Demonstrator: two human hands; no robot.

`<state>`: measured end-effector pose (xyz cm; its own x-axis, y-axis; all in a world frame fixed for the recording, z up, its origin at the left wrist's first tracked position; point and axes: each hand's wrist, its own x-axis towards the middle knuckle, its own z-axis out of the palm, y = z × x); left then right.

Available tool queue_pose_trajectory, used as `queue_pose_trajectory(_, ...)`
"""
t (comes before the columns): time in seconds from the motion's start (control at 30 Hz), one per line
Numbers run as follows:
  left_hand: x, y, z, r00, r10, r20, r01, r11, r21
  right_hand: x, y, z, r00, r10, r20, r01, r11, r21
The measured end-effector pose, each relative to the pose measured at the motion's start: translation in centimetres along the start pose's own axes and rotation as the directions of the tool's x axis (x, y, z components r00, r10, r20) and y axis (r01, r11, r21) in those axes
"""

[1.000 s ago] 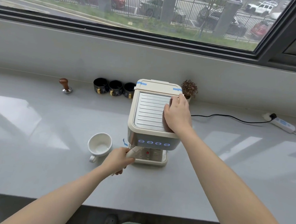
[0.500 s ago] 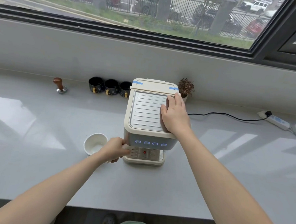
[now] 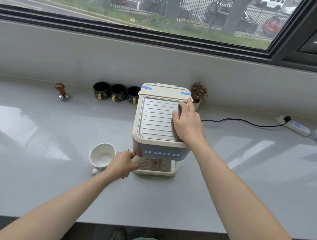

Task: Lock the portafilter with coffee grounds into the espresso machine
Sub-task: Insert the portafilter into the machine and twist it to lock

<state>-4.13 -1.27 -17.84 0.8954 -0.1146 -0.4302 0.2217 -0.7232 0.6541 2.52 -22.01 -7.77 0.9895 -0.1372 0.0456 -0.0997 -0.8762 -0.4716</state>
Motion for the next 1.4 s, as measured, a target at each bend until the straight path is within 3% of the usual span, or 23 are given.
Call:
queue_pose_trajectory(0.13, -2.1, 1.4, 5.2, 0.989, -0.125, -0.083, 0.099, 0.958, -0.269, 0.1, 0.0, 0.0, 1.000, 0.009, -0.006, -0.009, 1.000, 0.014)
queue_pose_trajectory(0.23, -2.4, 1.6, 6.5, 0.982, -0.161, -0.097, 0.121, 0.936, -0.330, 0.0, 0.0, 0.1, 1.000, 0.015, -0.011, -0.015, 1.000, 0.014)
queue_pose_trajectory(0.37, -2.7, 1.3, 5.0, 0.989, -0.118, 0.084, 0.145, 0.842, -0.520, 0.2, 0.3, 0.0, 1.000, -0.015, 0.022, 0.014, 0.999, 0.032)
queue_pose_trajectory(0.47, -3.5, 0.2, 4.2, 0.951, -0.064, 0.303, 0.237, 0.778, -0.582, 0.0, 0.9, -0.3, 0.996, -0.064, 0.064, 0.060, 0.996, 0.062)
queue_pose_trajectory(0.53, -4.1, -0.4, 4.6, 0.927, -0.084, 0.365, 0.311, 0.714, -0.627, 0.0, 1.1, -0.4, 0.995, -0.080, 0.063, 0.074, 0.994, 0.084)
queue_pose_trajectory(0.73, -4.2, 0.3, 7.6, 0.938, -0.261, 0.227, 0.335, 0.516, -0.788, -0.2, 1.1, -0.2, 0.996, -0.086, 0.028, 0.082, 0.991, 0.103)
queue_pose_trajectory(0.93, -4.6, 3.3, 11.3, 0.890, -0.415, 0.187, 0.346, 0.350, -0.871, -0.1, 1.4, 0.1, 0.997, -0.079, 0.012, 0.077, 0.988, 0.131)
queue_pose_trajectory(1.03, -4.5, 4.5, 12.4, 0.852, -0.510, 0.118, 0.345, 0.377, -0.860, -0.2, 1.4, 0.2, 0.997, -0.081, 0.013, 0.079, 0.991, 0.109)
queue_pose_trajectory(1.17, -4.4, 4.9, 12.5, 0.846, -0.530, 0.061, 0.344, 0.456, -0.821, -0.2, 1.5, 0.3, 0.996, -0.089, 0.009, 0.087, 0.989, 0.120)
queue_pose_trajectory(1.4, -4.3, 5.3, 12.8, 0.813, -0.579, 0.064, 0.358, 0.409, -0.839, -0.3, 1.6, 0.4, 0.997, -0.080, 0.010, 0.078, 0.990, 0.120)
